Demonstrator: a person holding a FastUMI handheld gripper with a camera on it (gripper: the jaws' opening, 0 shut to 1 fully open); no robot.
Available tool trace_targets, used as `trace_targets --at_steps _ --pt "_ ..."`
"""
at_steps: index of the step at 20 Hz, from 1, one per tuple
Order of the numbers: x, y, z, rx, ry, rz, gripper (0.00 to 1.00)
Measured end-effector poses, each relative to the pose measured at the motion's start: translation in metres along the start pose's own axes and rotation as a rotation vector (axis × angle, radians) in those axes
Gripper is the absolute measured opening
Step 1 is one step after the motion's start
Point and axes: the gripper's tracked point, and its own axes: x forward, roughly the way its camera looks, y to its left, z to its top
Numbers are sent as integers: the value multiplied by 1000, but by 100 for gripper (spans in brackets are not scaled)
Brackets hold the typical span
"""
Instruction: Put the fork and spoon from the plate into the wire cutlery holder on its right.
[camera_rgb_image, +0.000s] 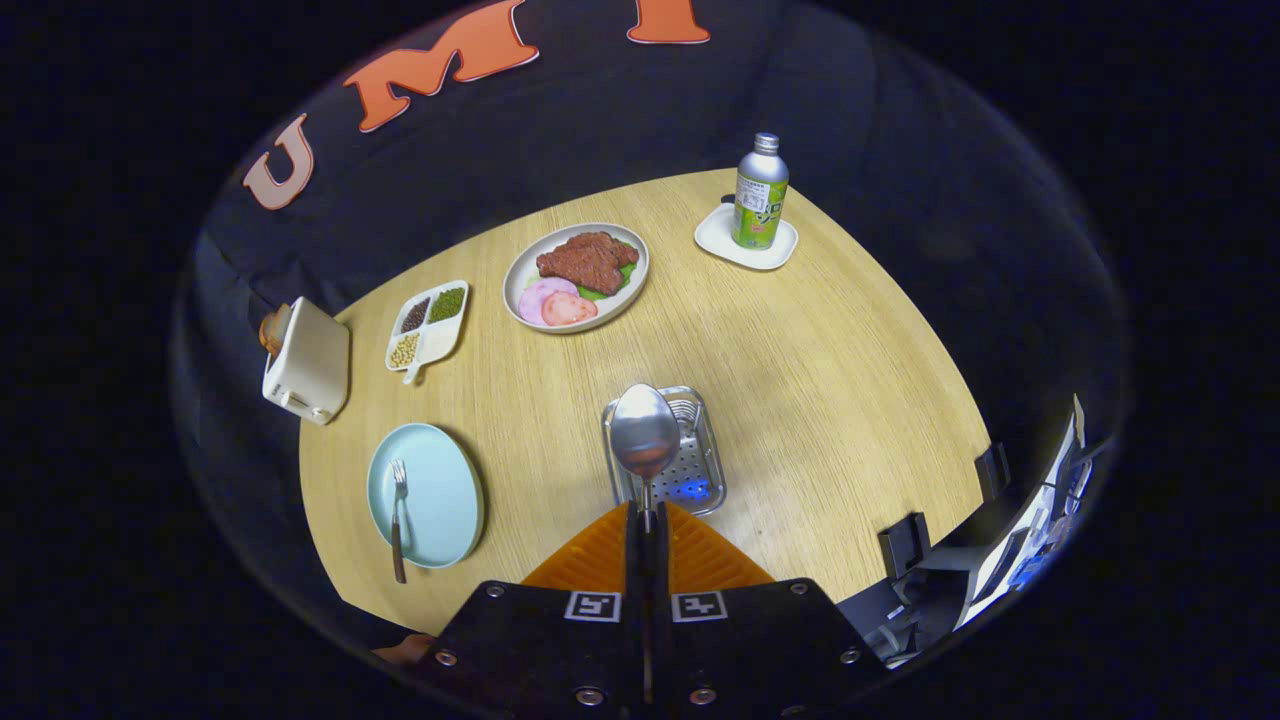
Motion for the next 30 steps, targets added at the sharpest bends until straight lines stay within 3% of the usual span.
trace_targets --at_steps 8,14,17,21,24,26,30 --pt "16 -19 7 -41 26 -36 8" --pt "7 -17 49 -37 -79 -10 9" --pt "-8 -4 79 -16 -193 39 13" --pt "-53 19 132 -8 -456 118 31" --pt "-88 31 160 -61 -635 113 64" --pt "-113 43 175 -100 -757 110 80" --pt "-161 68 189 -100 -980 106 85"
